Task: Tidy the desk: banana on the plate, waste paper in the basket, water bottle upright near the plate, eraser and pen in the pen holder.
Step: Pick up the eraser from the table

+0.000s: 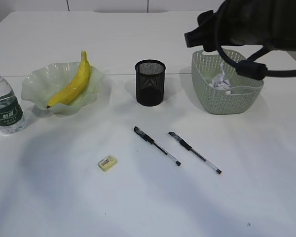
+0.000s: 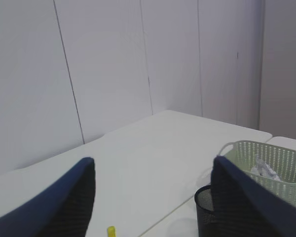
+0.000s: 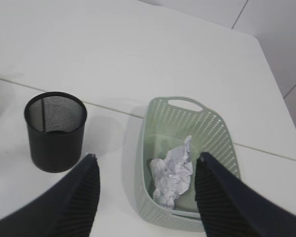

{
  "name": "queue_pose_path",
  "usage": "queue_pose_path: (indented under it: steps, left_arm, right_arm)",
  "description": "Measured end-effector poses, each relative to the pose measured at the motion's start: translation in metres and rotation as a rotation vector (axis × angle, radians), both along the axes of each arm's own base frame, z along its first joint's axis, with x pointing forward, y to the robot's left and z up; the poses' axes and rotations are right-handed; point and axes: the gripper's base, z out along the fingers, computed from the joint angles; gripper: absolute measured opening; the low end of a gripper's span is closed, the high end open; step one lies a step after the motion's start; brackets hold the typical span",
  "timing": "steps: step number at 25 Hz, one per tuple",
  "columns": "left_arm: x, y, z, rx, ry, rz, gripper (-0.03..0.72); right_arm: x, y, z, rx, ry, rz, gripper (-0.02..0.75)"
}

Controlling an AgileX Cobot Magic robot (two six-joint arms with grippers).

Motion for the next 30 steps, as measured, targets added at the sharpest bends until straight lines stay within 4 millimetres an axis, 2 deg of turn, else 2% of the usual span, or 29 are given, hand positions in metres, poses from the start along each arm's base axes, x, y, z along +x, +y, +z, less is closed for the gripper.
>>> queue_pose_path:
  steps: [12, 18, 26, 30]
  left_arm:
    - [-0.004, -0.004, 0.002, -0.005, -0.026, -0.066, 0.499]
    - [-0.004, -0.005, 0.002, -0.006, -0.026, -0.068, 0.498]
    - [-0.006, -0.007, -0.004, 0.052, 0.007, -0.103, 0.498]
    - [-0.007, -0.008, -0.005, 0.063, 0.014, -0.111, 0.496]
  right_arm:
    - [-0.033, 0.060, 0.000, 0.024, -0.003, 0.248, 0.461]
    - [-0.040, 0.070, -0.007, 0.046, 0.013, 0.343, 0.461]
    - [-0.051, 0.064, -0.046, -0.010, 0.113, 0.381, 0.461]
    - [-0.053, 0.068, -0.047, 0.053, 0.123, 0.408, 0.461]
